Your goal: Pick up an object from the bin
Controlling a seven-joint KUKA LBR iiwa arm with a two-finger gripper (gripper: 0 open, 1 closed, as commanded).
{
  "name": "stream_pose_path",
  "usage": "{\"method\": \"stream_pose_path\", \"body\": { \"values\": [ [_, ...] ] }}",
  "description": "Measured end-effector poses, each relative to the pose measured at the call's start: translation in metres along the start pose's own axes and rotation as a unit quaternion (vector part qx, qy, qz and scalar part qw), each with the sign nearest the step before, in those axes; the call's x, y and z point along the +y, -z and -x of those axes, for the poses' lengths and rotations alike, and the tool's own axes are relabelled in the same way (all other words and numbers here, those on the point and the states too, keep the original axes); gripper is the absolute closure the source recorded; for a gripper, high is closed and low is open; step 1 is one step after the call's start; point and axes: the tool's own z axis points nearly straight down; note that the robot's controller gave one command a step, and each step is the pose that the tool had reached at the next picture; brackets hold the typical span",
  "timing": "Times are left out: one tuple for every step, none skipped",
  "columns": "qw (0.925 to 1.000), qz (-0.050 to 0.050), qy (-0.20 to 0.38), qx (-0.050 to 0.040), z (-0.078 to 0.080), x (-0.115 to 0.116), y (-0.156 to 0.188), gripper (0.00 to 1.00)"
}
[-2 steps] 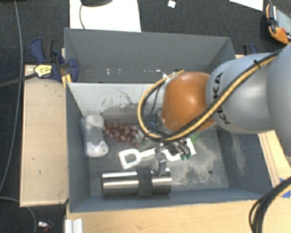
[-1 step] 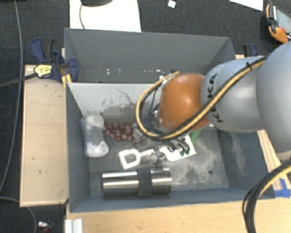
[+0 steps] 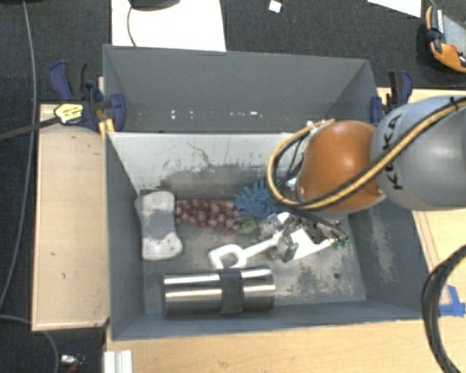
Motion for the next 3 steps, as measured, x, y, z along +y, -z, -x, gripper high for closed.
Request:
{"method": "stream_pose_path", "body": {
  "values": [
    [1.0000, 0.000, -0.001, 0.0000, 0.000, 0.000, 0.000, 1.00],
    [1.0000, 0.000, -0.002, -0.0011, 0.001, 0.000, 0.011, 1.00],
    [1.0000, 0.000, -0.003, -0.0020, 0.001, 0.000, 0.021, 1.00]
  ]
}}
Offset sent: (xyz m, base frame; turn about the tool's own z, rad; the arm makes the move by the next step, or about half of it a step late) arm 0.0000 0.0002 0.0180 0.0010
